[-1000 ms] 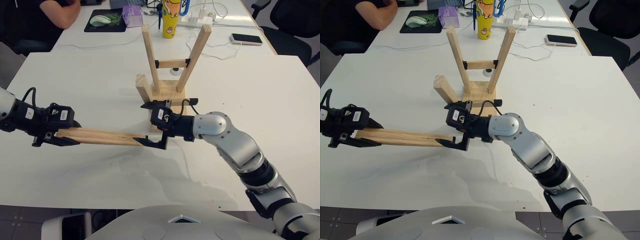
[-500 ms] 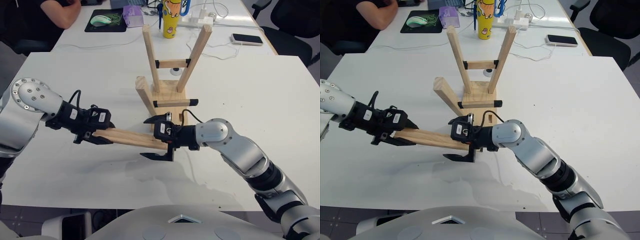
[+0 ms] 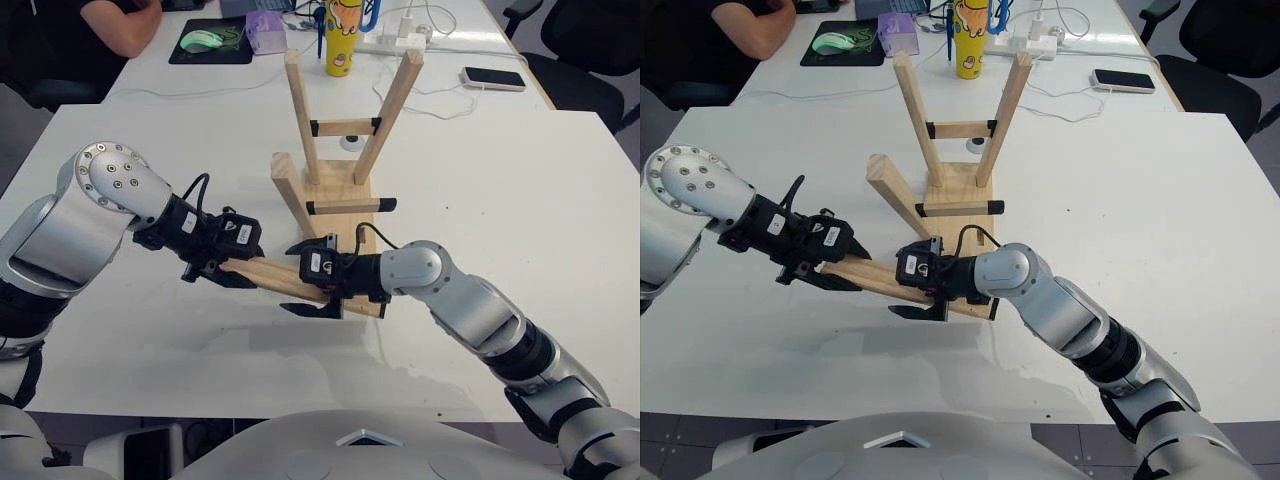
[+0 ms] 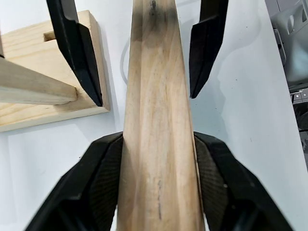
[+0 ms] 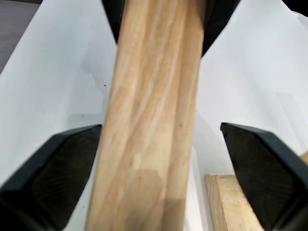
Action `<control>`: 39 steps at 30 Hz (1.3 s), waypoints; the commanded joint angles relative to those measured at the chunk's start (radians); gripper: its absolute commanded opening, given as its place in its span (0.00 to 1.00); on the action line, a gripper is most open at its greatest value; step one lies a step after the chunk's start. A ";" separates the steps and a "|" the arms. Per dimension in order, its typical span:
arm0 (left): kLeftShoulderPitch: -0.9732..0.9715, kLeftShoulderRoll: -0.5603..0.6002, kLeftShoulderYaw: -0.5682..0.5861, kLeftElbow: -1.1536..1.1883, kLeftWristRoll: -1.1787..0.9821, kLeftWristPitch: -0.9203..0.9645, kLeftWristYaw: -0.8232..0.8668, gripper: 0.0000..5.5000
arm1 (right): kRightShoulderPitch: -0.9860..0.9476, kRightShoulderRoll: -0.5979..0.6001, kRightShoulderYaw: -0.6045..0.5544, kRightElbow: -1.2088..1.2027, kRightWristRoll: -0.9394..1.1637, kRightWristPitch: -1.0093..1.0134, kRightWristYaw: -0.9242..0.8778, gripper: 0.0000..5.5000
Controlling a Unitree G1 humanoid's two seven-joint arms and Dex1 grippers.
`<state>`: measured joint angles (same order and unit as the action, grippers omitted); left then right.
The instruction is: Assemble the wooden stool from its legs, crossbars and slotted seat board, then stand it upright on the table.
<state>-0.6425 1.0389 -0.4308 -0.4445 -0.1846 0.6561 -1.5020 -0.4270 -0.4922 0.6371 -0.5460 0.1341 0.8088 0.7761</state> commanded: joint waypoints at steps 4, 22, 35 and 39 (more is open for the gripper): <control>-0.025 0.006 -0.010 -0.009 0.011 0.013 0.000 0.38 | -0.022 0.008 -0.011 -0.013 -0.001 0.028 -0.010 0.58; 0.137 -0.051 0.183 -0.088 -0.173 0.124 0.111 0.38 | 0.091 0.018 -0.127 -0.022 0.081 0.108 -0.048 0.38; 0.078 -0.357 0.518 -0.174 -0.739 0.454 0.483 0.18 | 0.161 -0.001 -0.148 0.014 0.118 0.017 -0.044 0.37; 0.096 -0.213 0.687 -0.102 -0.774 0.464 0.497 0.08 | 0.172 -0.009 -0.186 -0.003 0.151 0.011 -0.024 0.37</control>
<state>-0.5530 0.7064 0.1487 -0.5955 -0.9493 1.1092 -0.9965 -0.2689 -0.4933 0.4855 -0.5356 0.2568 0.8273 0.7419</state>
